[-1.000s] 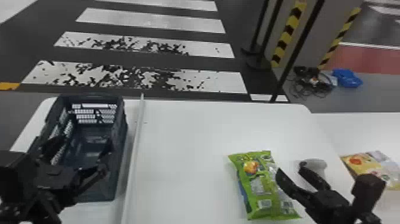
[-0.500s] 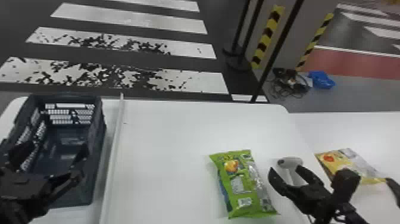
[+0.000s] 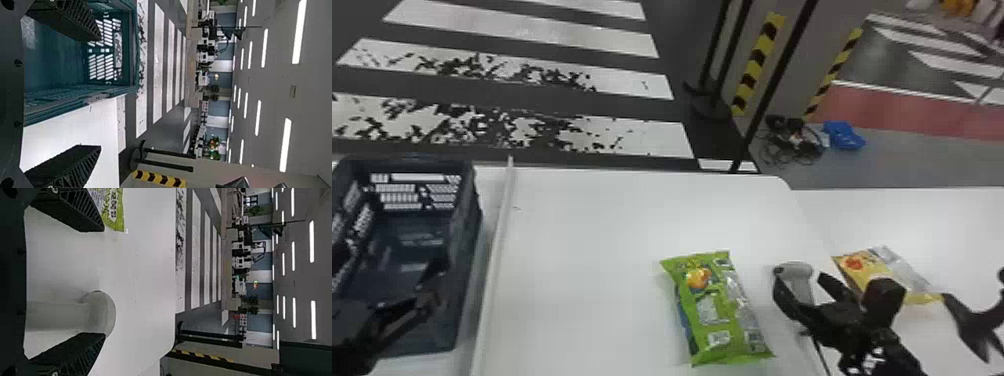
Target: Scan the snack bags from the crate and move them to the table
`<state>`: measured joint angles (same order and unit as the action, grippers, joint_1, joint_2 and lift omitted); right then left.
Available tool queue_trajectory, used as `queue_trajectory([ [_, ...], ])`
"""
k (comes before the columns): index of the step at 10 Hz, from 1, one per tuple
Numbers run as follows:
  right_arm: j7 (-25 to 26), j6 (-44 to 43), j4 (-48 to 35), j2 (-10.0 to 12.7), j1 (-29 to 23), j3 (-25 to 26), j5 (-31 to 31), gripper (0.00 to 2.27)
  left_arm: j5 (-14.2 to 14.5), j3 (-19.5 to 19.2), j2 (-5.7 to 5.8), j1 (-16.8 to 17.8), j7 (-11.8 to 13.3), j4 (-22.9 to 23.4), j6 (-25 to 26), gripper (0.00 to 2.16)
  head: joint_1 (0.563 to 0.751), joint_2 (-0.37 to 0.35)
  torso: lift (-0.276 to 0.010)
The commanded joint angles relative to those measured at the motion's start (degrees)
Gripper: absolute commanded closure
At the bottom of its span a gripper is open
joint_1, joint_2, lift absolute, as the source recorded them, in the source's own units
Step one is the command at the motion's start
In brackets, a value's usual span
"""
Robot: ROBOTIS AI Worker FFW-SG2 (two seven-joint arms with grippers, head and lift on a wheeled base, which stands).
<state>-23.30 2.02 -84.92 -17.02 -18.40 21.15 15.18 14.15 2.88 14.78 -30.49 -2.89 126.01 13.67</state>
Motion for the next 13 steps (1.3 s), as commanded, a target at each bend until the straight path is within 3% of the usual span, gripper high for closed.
queue_trajectory([
  [1, 0.00, -1.01, 4.06, -1.43, 1.35, -0.15, -0.50, 0.04, 0.00, 0.02, -0.01, 0.52, 0.08, -0.68, 0.00, 0.01, 0.695, -0.311, -0.095],
  [4, -0.17, -2.06, 8.98, -2.40, 2.58, -0.41, -1.64, 0.12, 0.44, 0.64, 0.25, 1.75, 0.08, -2.00, 0.00, 0.01, 0.695, -0.341, -0.095],
  [6, -0.17, -2.59, 10.83, -2.49, 3.55, -0.50, -2.35, 0.53, 1.06, 0.73, 0.34, 2.36, 0.17, -2.44, -0.17, 0.01, 0.695, -0.350, -0.095],
  [7, -0.17, -2.41, 11.44, -2.49, 3.90, -0.67, -2.79, 1.06, 1.32, 0.82, 0.69, 2.63, 0.08, -2.35, -0.17, 0.01, 0.695, -0.350, -0.095],
  [8, -0.08, -0.83, 11.44, -2.49, 4.17, -0.76, -2.87, 1.86, 1.67, 0.82, 0.78, 2.72, 0.08, -2.44, -0.17, 0.01, 0.695, -0.350, -0.095],
  [9, -0.17, -1.01, 11.27, -2.40, 3.99, -0.94, -2.79, 2.02, 1.67, 0.82, 0.87, 2.72, 0.17, -2.44, -0.17, 0.01, 0.695, -0.350, -0.095],
  [13, 1.06, -1.01, 6.43, -1.79, 1.70, -0.50, -1.91, 2.13, 1.93, 0.55, 0.95, 2.80, -0.01, -2.70, -0.17, 0.01, 0.695, -0.343, -0.095],
])
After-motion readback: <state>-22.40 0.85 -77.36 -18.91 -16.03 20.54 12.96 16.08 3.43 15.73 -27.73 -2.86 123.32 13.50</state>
